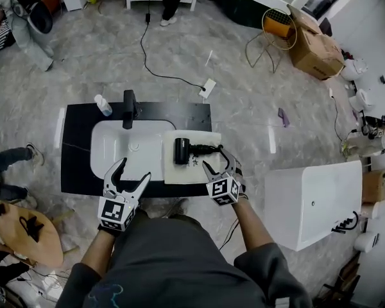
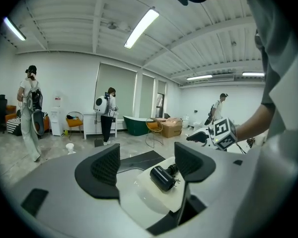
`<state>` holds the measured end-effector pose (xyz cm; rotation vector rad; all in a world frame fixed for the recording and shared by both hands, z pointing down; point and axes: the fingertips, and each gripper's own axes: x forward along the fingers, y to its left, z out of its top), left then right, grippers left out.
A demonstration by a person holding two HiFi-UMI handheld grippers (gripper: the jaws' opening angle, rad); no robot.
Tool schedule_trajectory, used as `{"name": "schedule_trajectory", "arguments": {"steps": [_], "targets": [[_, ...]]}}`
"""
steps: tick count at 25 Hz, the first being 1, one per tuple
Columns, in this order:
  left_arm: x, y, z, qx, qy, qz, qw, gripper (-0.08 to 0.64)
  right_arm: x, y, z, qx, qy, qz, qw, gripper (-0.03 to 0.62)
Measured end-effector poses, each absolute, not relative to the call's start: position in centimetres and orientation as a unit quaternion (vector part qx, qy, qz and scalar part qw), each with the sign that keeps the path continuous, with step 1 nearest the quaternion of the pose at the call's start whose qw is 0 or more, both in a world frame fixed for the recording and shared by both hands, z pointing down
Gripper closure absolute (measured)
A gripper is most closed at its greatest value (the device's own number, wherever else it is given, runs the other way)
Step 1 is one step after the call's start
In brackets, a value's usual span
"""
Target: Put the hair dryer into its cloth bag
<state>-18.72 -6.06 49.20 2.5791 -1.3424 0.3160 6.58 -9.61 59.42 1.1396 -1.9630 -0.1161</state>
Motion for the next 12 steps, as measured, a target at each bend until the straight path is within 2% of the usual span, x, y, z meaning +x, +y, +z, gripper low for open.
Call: {"name": "schedule_trajectory", "arguments": {"steps": [12], "targets": [[-20.0,-5.4,50.6,0.849,-0.499,0.128,0.118,0.218,6.3,-12.7,69.1,0.294,-0.786,-0.058,0.541,0.278]]}}
